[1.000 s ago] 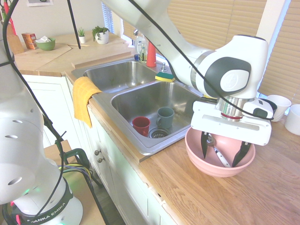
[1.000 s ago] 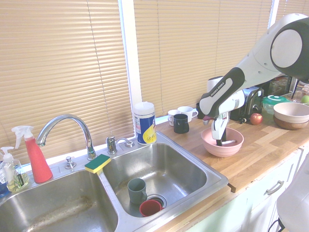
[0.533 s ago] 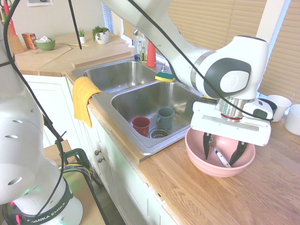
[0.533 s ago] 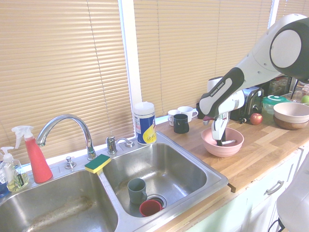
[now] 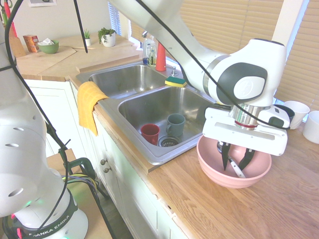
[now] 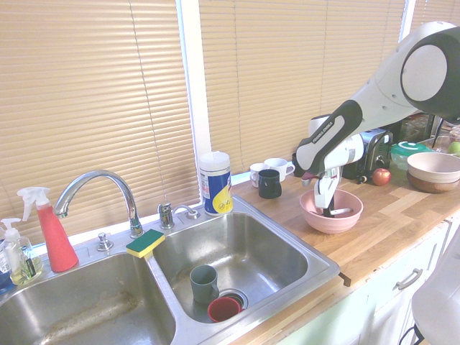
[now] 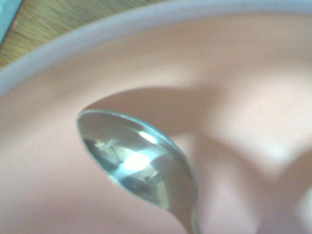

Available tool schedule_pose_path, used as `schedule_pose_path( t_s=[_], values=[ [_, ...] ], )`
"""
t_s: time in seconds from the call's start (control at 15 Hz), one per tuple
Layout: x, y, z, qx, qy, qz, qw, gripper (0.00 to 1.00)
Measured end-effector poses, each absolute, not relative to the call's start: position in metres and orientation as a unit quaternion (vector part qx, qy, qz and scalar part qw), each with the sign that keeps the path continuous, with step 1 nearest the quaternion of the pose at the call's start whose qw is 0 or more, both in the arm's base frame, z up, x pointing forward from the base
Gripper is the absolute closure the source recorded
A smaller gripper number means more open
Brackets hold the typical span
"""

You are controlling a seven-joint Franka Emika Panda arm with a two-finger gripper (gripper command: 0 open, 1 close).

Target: Put the spoon into the sink

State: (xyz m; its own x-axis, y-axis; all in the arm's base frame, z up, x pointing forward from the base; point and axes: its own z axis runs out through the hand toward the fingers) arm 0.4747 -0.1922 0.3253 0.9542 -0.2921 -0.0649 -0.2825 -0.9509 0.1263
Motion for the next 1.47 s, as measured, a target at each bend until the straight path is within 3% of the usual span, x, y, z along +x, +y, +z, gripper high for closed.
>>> schedule_pose_path(
  t_s=[0.53, 1.07, 1.47],
  values=[
    [0.478, -0.188, 0.337, 0.987, -0.148, -0.029, 0.049, 1.0],
    [0.439, -0.17, 0.429, 0.989, -0.144, 0.028, 0.029, 1.0],
    [0.437, -0.057, 0.45, 0.993, -0.096, 0.052, 0.033, 1.0]
  ],
)
